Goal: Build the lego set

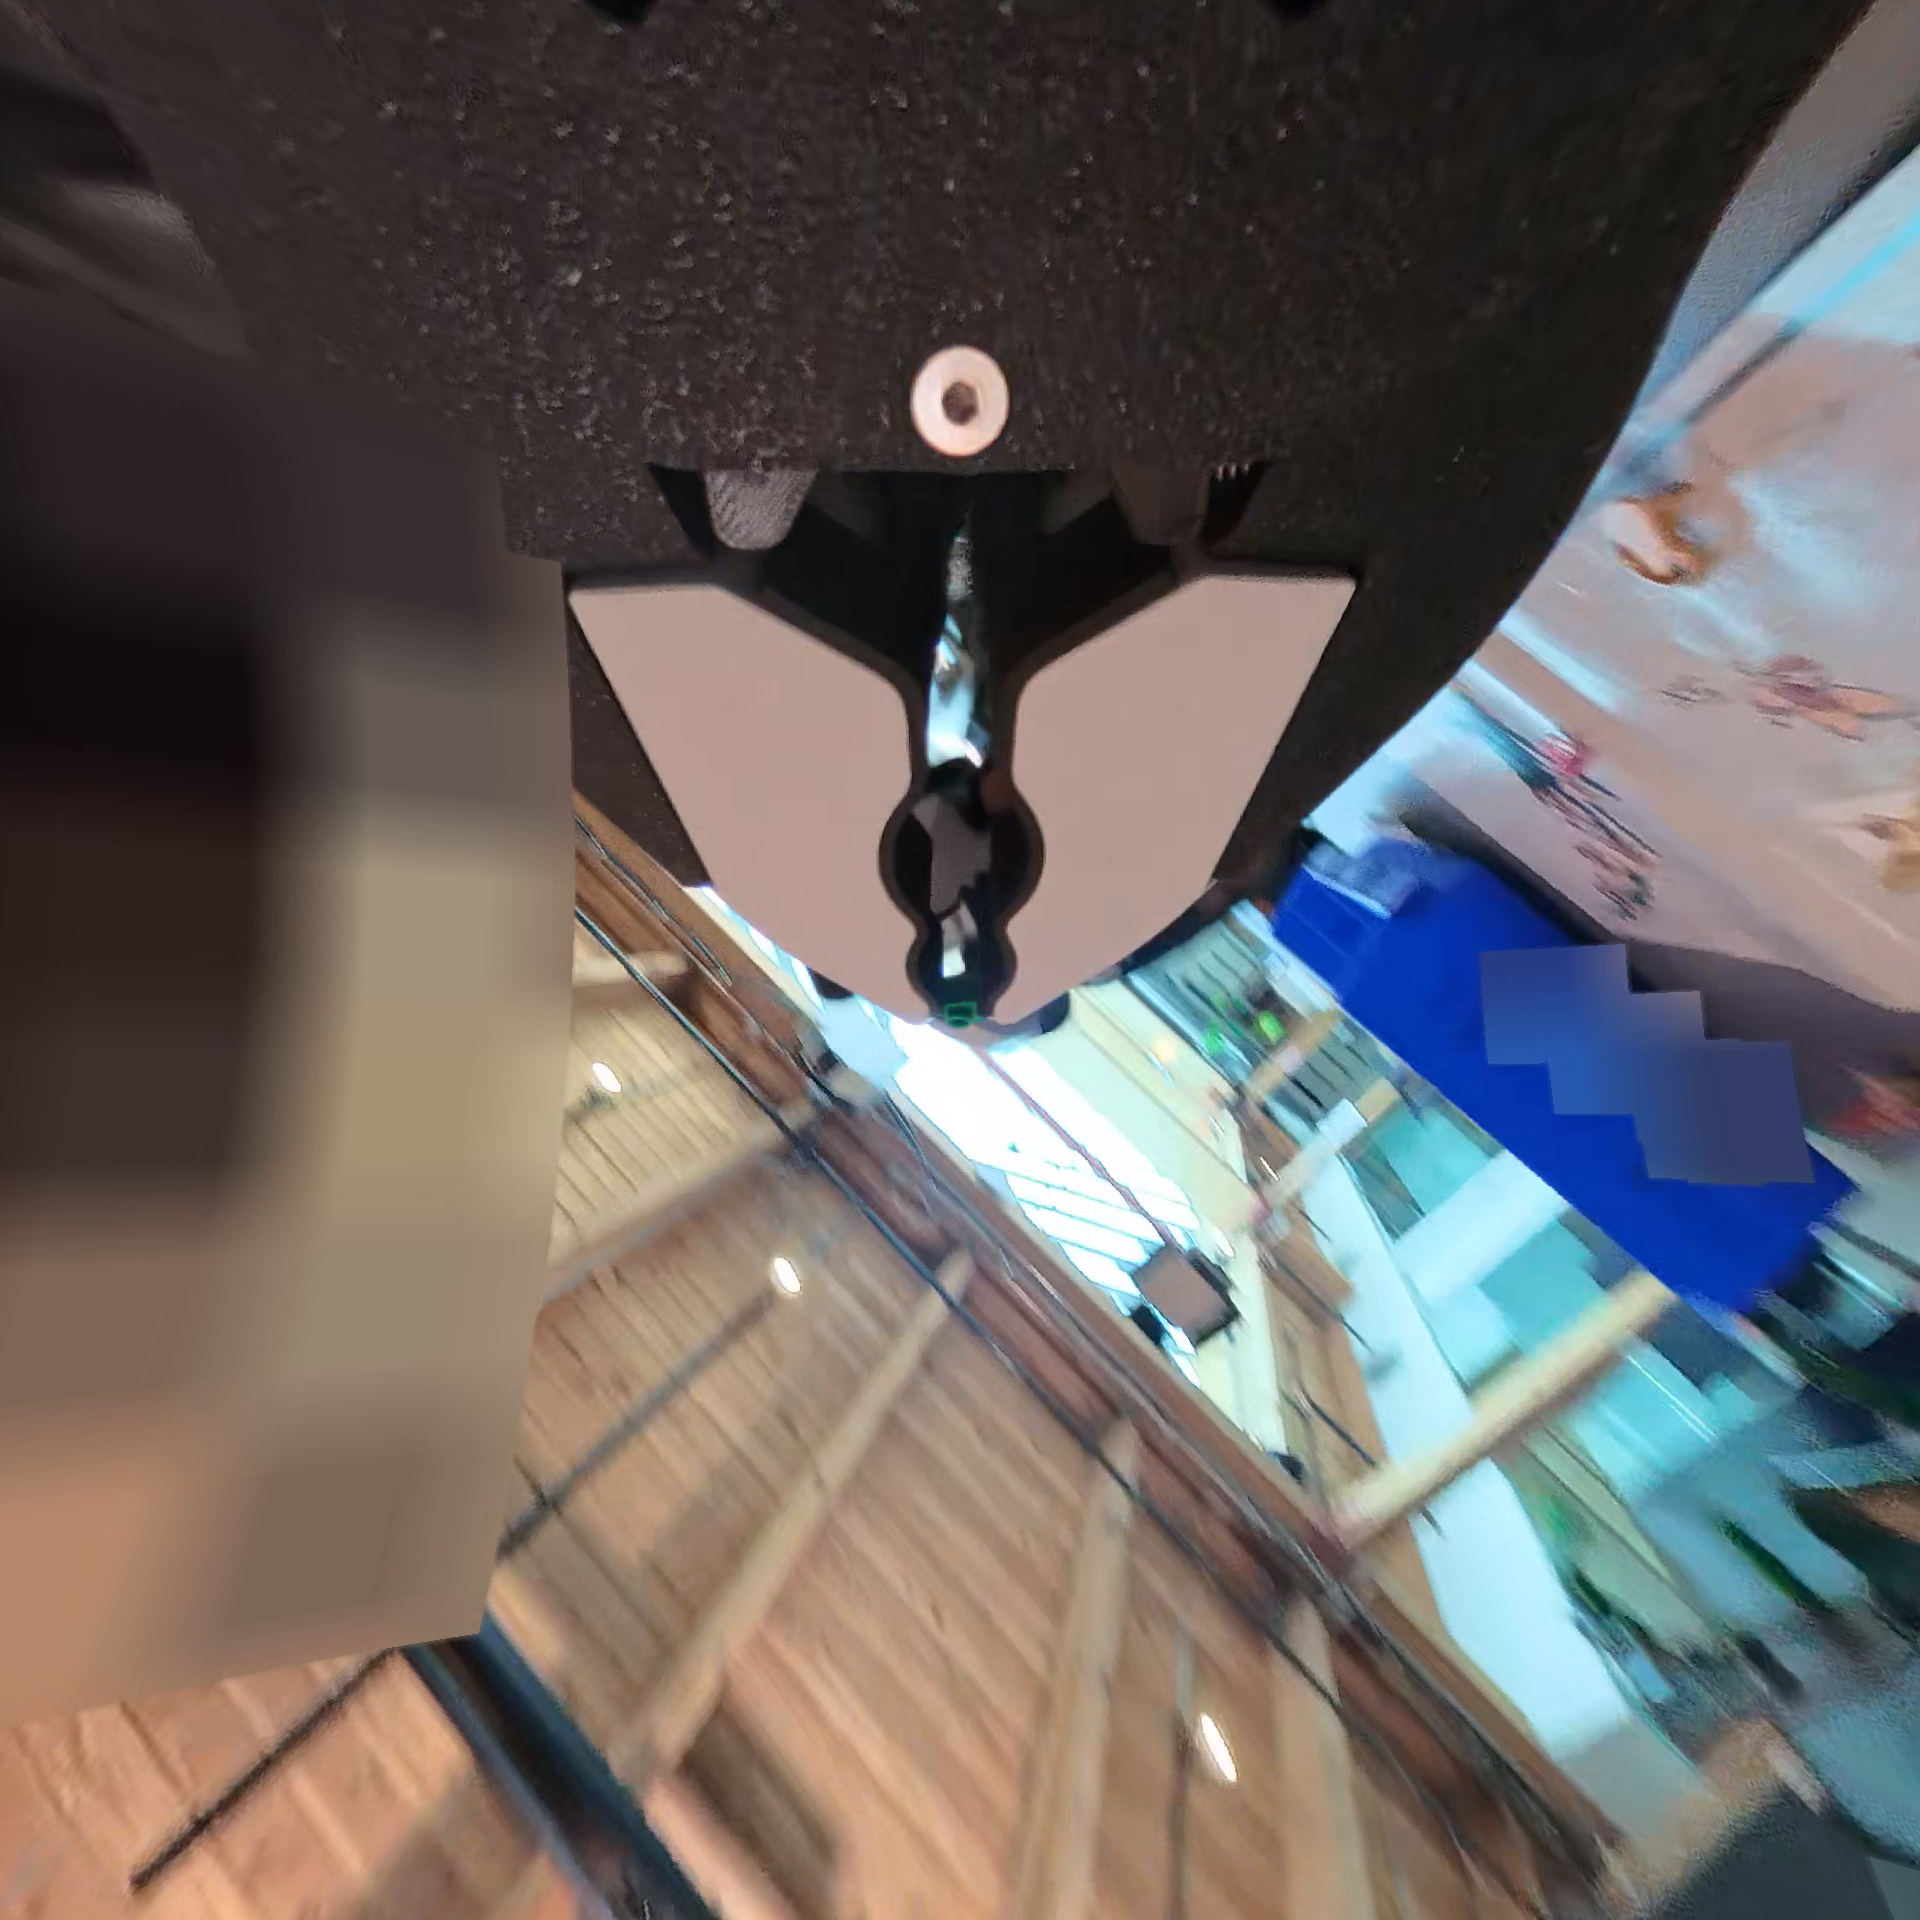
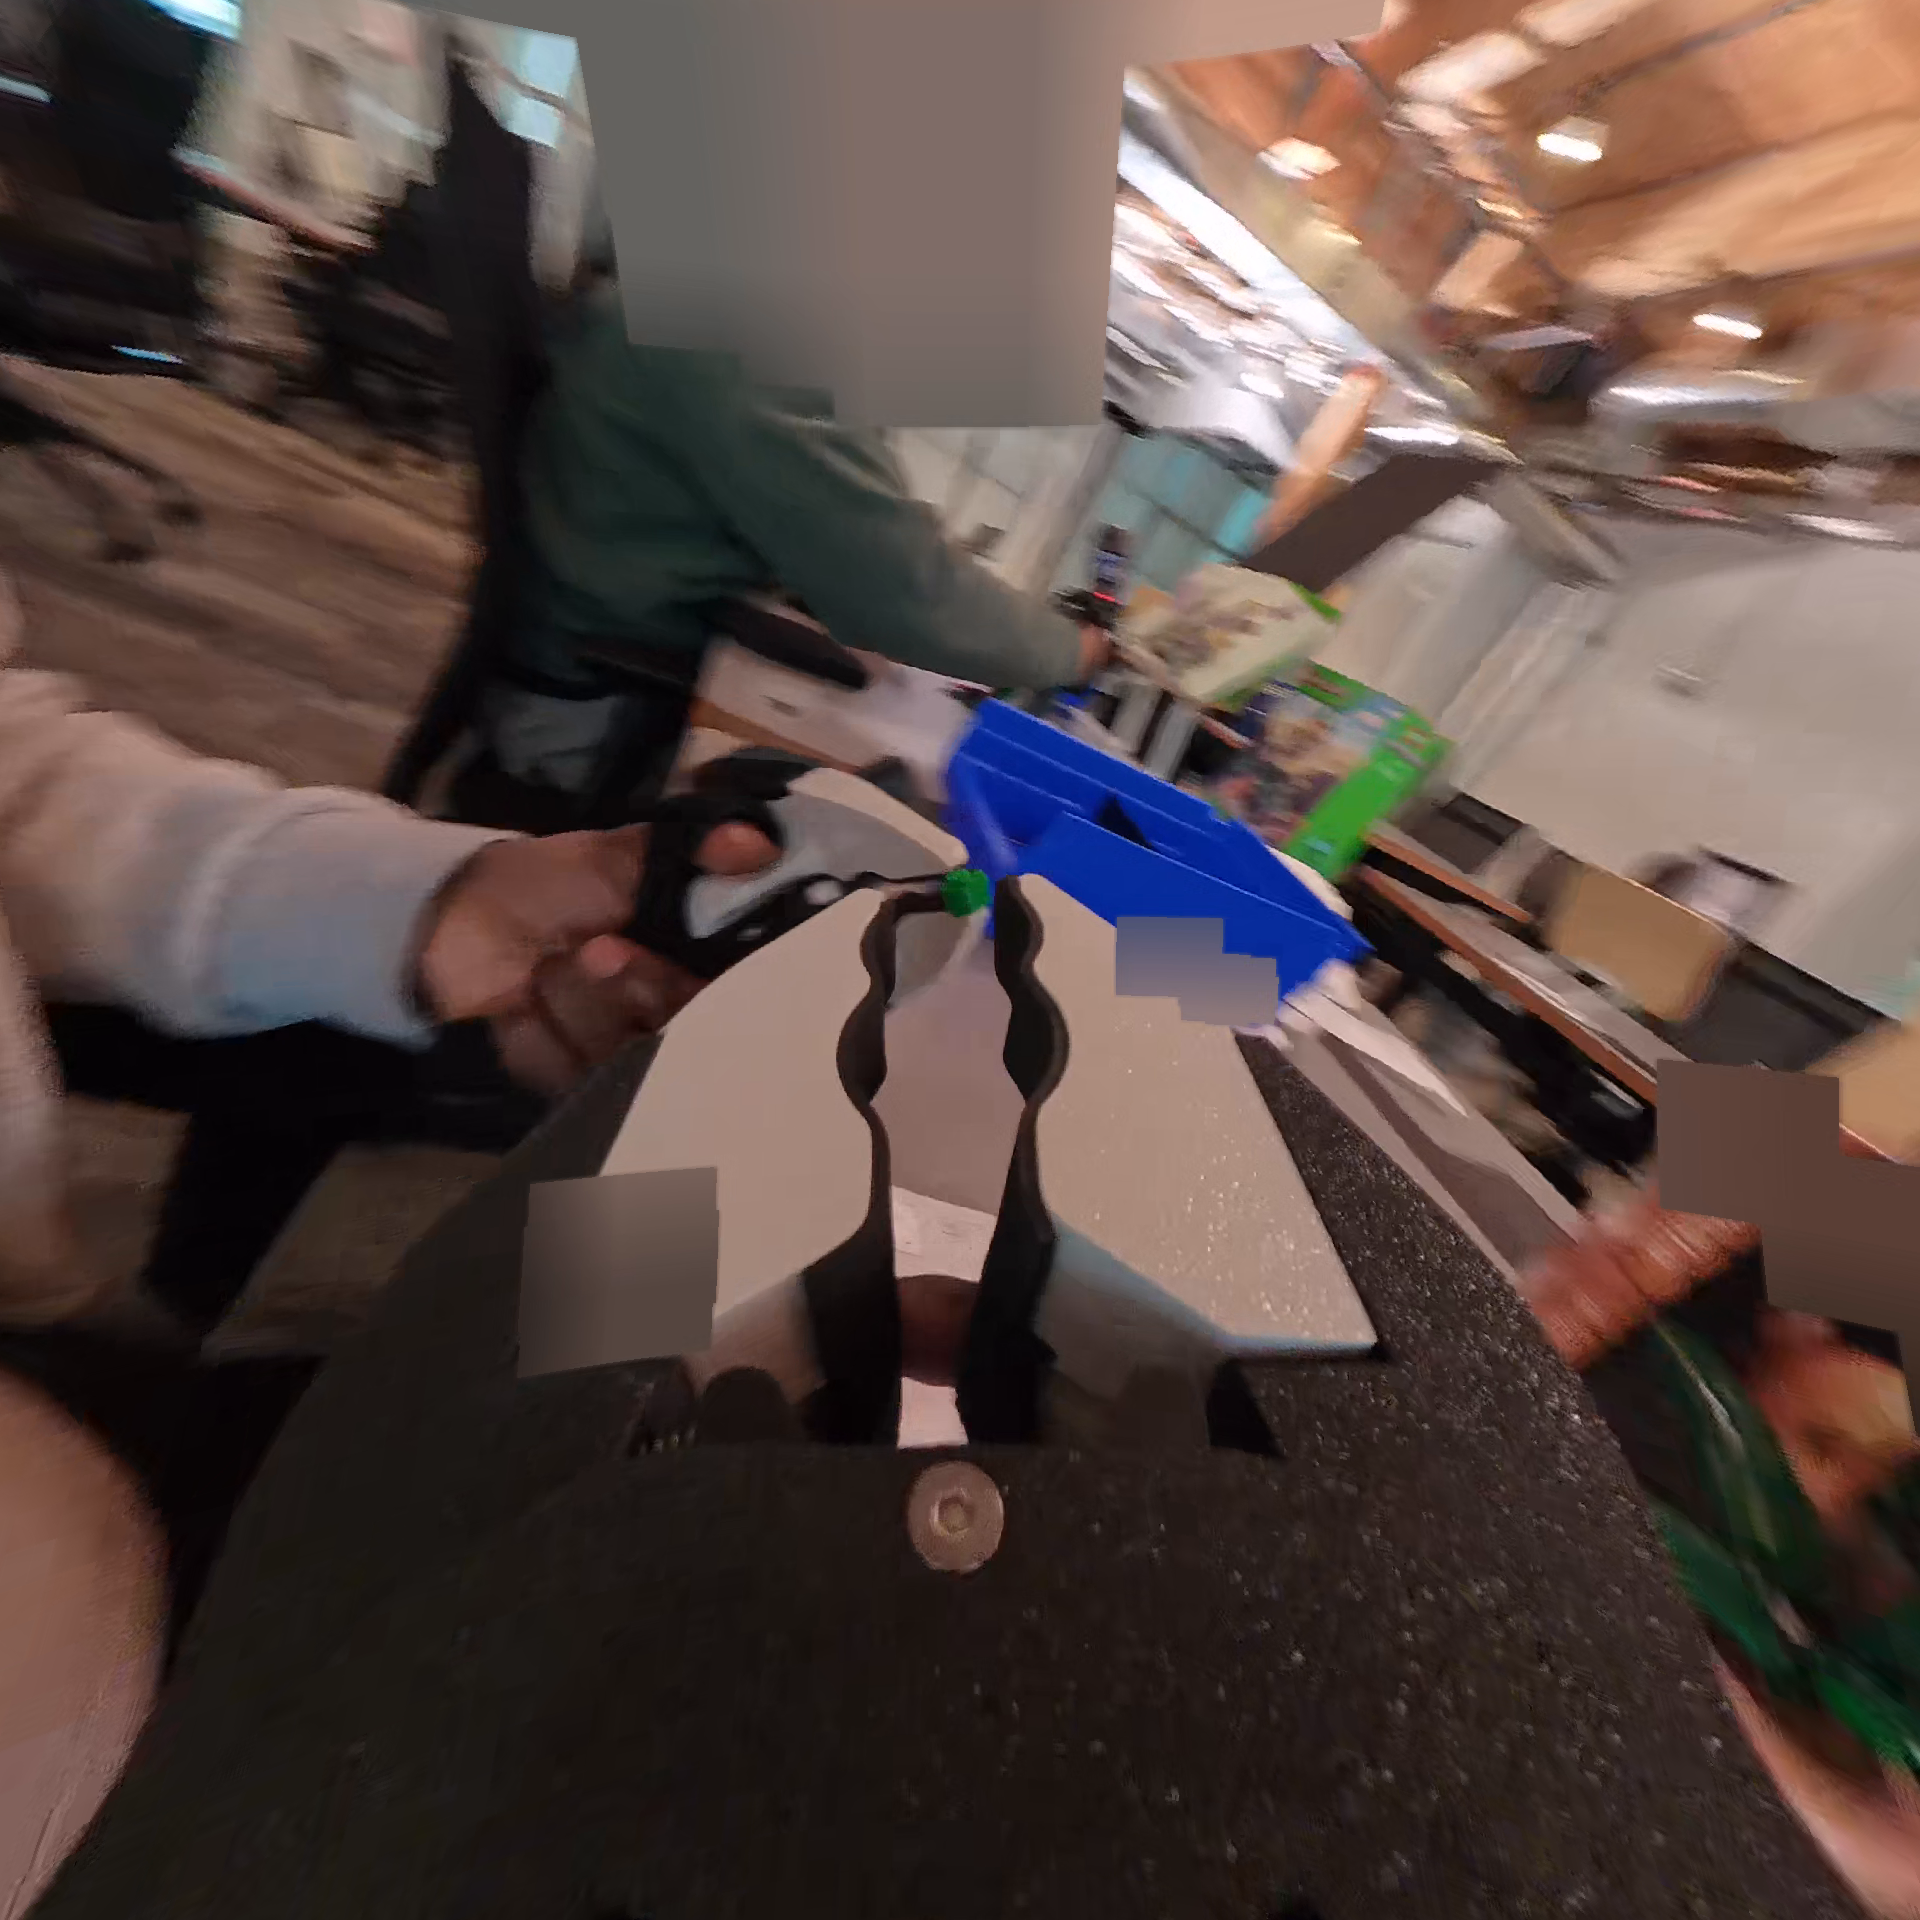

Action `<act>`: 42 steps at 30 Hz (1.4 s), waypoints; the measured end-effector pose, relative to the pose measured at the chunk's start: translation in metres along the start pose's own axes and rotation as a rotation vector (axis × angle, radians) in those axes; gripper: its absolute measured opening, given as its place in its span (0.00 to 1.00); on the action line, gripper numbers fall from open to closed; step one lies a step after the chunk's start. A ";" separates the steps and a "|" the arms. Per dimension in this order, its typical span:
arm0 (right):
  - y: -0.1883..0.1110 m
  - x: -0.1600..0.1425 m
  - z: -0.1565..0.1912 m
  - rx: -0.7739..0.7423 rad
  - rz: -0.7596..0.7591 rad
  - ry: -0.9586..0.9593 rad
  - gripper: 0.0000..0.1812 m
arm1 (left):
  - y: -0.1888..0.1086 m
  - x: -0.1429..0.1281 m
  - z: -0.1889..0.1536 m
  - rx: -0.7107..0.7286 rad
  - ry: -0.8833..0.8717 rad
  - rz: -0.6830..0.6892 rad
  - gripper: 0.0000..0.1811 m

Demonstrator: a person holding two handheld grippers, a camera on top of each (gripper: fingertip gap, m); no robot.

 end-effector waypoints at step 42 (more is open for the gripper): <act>-0.050 -0.074 -0.025 0.167 0.688 0.238 0.04 | -0.006 -0.038 0.030 0.415 0.733 1.061 0.13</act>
Point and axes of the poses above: each gripper's, where its closed fingertips meet, y out along the fingers, x out of its top, z = x × y across the jaws, the point moved 7 cm from there along -y, back along the fingers, and after that the axes turned 10 degrees about y, right-handed, at the moved point
